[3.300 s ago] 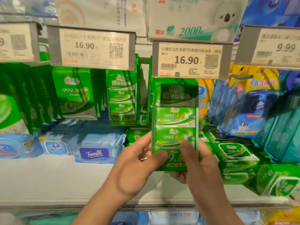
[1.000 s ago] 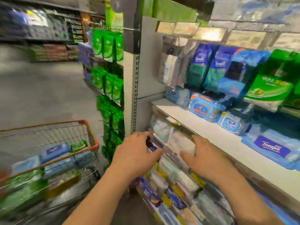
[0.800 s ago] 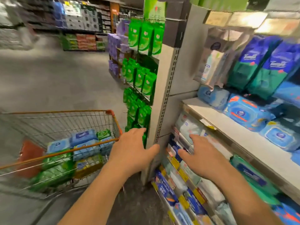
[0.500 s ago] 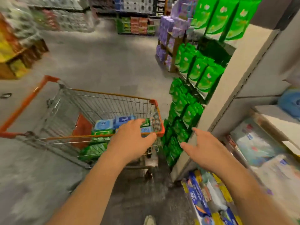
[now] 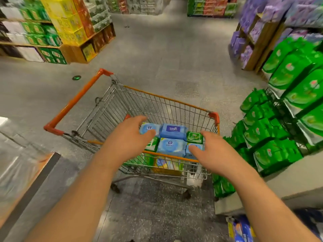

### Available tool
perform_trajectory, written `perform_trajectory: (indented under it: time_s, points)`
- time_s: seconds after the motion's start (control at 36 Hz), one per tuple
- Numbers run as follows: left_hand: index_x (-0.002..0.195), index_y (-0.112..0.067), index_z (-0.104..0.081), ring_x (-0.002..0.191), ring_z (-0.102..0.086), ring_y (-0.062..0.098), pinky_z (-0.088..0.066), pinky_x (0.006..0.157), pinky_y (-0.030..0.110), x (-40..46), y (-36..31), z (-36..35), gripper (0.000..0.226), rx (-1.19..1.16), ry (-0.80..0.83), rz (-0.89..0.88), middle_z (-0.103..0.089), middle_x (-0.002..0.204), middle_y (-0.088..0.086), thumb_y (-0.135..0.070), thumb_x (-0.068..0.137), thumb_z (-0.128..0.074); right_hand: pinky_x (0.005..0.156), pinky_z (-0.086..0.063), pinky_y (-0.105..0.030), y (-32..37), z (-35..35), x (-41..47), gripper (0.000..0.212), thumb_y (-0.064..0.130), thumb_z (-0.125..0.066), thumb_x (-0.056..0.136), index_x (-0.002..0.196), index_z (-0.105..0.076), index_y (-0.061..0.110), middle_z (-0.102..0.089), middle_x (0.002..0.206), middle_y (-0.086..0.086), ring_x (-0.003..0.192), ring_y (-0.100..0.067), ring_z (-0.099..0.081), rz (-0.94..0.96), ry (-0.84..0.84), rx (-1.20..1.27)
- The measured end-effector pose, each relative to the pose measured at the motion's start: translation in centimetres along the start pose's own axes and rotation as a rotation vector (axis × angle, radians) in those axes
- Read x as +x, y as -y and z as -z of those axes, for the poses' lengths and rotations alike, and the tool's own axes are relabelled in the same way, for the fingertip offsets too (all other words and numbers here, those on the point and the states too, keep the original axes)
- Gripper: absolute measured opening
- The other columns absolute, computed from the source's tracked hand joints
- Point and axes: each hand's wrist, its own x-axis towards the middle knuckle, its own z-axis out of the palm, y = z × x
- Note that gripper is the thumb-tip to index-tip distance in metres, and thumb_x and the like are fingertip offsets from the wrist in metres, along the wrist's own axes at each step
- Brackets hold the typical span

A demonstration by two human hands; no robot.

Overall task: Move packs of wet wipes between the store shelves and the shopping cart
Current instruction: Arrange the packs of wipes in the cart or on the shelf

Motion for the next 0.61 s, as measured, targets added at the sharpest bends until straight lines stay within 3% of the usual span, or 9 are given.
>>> perform_trajectory:
  time_s: [0.17, 0.36, 0.53, 0.61]
  points:
    - [0.151, -0.031, -0.044, 0.121, -0.057, 0.017, -0.040, 0.090, 0.028, 4.1, 2.2, 0.8, 0.059, -0.006, -0.006, 0.048, -0.057, 0.143, -0.004, -0.051, 0.097, -0.058, 0.109, -0.038, -0.032, 2.4, -0.3, 5.3, 0.064, 0.050, -0.055, 0.098, 0.150, -0.040, 0.015, -0.046, 0.151, -0.009, 0.137, -0.025, -0.044, 0.032, 0.058, -0.049]
    - [0.152, -0.028, -0.044, 0.129, -0.054, 0.019, -0.041, 0.099, 0.032, 11.3, 6.5, 1.2, 0.063, -0.084, 0.013, 0.061, -0.054, 0.149, -0.003, -0.052, 0.097, -0.058, 0.096, -0.041, -0.029, 5.9, -1.2, 11.4, 0.051, 0.041, -0.056, 0.101, 0.144, -0.047, 0.016, -0.050, 0.146, -0.009, 0.129, -0.025, -0.050, -0.014, 0.099, -0.079]
    - [0.155, -0.028, -0.039, 0.135, -0.049, 0.017, -0.031, 0.090, 0.023, 17.2, 9.2, 1.7, 0.060, -0.171, 0.109, 0.095, -0.048, 0.155, -0.004, -0.047, 0.100, -0.056, 0.082, -0.032, -0.025, 8.4, -2.0, 16.6, 0.045, 0.041, -0.056, 0.101, 0.137, -0.053, 0.015, -0.053, 0.143, -0.008, 0.127, -0.024, -0.051, -0.097, 0.113, -0.042]
    - [0.154, -0.028, -0.041, 0.133, -0.050, 0.016, -0.031, 0.090, 0.022, 19.5, 10.1, 1.5, 0.058, -0.183, 0.122, 0.098, -0.050, 0.153, -0.003, -0.046, 0.101, -0.056, 0.085, -0.036, -0.027, 8.4, -2.6, 18.1, 0.046, 0.042, -0.055, 0.101, 0.138, -0.053, 0.013, -0.054, 0.143, -0.008, 0.126, -0.024, -0.052, -0.129, 0.107, -0.016]
